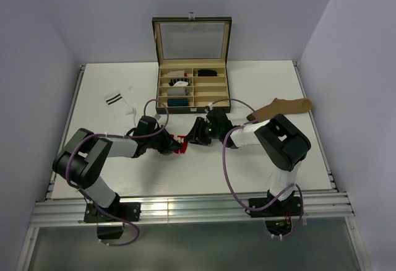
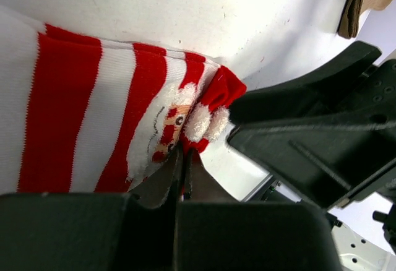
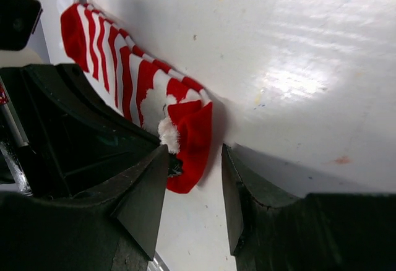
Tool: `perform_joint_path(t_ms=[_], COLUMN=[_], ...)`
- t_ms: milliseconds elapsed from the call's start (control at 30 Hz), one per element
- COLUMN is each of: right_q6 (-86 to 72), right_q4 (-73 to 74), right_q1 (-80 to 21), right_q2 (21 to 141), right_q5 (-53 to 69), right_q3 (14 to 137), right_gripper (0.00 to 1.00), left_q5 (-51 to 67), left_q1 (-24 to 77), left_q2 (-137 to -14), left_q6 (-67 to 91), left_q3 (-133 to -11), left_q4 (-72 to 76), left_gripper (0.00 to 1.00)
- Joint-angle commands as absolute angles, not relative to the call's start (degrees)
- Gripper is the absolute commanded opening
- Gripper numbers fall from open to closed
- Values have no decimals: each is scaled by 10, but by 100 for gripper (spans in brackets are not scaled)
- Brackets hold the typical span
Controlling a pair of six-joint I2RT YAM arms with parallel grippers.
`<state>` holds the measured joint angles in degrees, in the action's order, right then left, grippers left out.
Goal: Roll the socks
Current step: Roll the sock at the center of the board.
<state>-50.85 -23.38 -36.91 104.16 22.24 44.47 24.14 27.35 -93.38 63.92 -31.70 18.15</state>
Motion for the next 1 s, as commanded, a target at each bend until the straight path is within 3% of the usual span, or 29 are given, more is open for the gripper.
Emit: perform_joint_path(t_ms=[0,500,967], right_q6=[-507,-498,-484], right_q4=[-261,-262,-237], right_q1=[-352,-345,-354], right_q2=[1021,1098,1129], right_q5=[221,272,302], right_q3=[435,477,510], right_gripper=[47,38,38], left_q5=[236,244,253], left_q1=[268,259,257], left_q2=[-925,-934,-945], left_q6=[630,628,627], left_q3=[-310,-306,-308], left_q4=[178,173,173], left_gripper=[0,0,0])
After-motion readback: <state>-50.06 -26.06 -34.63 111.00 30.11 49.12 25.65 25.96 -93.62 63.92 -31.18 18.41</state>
